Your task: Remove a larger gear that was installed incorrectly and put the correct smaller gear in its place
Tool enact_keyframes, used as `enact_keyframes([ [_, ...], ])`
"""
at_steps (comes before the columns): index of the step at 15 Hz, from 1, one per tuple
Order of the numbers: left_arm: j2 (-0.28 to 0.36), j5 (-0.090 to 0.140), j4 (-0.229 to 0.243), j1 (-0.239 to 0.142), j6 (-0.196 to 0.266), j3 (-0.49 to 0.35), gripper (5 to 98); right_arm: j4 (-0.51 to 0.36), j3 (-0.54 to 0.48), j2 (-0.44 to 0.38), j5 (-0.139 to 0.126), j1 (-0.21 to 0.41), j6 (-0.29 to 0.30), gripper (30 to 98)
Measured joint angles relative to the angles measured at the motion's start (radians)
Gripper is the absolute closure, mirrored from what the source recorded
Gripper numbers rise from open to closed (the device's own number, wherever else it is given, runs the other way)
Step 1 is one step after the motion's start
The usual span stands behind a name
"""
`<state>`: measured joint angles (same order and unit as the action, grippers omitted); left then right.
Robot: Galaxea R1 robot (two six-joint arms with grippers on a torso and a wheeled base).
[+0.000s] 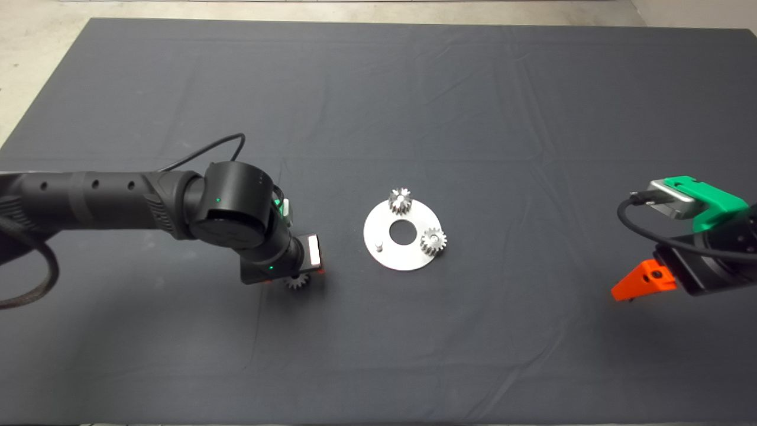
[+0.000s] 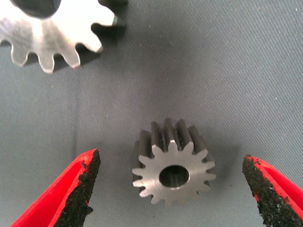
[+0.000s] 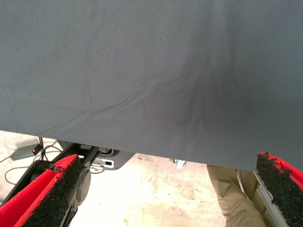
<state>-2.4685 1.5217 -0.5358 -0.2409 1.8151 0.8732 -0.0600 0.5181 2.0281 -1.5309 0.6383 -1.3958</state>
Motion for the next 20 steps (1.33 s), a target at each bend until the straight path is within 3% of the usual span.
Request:
enact_keyframes([
  [3, 0.0, 0.0, 0.0, 0.0, 0.016, -0.017, 33.1, 0.0, 0.0, 0.0, 0.0, 0.005, 0.0, 30.8],
  [11, 0.0, 0.0, 0.001, 0.0, 0.026, -0.03, 33.1, 0.0, 0.0, 0.0, 0.0, 0.005, 0.0, 30.8],
  [13, -0.001, 0.0, 0.001, 0.0, -0.001, -0.003, 33.1, 0.0, 0.0, 0.0, 0.0, 0.006, 0.0, 30.8],
  [16, -0.003, -0.003, 0.0, 0.0, -0.079, 0.109, 33.1, -0.001, 0.0, 0.0, 0.0, 0.019, 0.0, 30.8],
  [20, -0.005, -0.001, 0.0, 0.003, -0.08, 0.102, 33.1, -0.001, 0.0, 0.0, 0.0, 0.021, 0.0, 30.8],
])
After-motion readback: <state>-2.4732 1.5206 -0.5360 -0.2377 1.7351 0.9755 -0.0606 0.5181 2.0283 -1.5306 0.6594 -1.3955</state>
